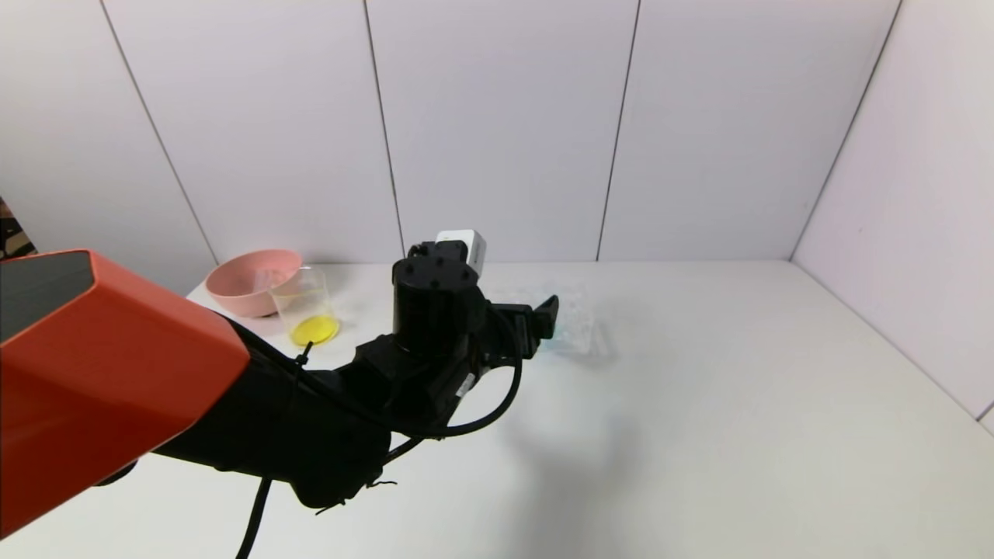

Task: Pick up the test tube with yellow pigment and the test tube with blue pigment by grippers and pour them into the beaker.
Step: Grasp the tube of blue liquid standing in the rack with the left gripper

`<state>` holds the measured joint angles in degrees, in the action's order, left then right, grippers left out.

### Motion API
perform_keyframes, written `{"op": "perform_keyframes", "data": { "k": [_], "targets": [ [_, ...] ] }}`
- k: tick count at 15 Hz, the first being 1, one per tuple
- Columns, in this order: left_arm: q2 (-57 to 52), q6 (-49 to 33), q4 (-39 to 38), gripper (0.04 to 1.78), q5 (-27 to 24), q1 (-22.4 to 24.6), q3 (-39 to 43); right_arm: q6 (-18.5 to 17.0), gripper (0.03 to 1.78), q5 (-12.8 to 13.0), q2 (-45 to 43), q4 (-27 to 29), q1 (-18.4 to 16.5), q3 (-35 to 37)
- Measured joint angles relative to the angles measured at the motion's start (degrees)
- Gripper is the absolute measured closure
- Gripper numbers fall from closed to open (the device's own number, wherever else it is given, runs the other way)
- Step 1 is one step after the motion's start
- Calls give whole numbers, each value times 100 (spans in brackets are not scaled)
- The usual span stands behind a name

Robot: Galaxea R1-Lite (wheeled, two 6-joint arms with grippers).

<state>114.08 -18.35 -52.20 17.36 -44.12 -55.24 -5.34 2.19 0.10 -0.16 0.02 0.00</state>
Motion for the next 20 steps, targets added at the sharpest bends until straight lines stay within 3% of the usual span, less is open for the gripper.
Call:
{"op": "perform_keyframes", "data": {
  "k": [20],
  "targets": [
    [2070,769,-5,4,96,63,-2083,0,10,0,0,0,2,0]
  ]
}}
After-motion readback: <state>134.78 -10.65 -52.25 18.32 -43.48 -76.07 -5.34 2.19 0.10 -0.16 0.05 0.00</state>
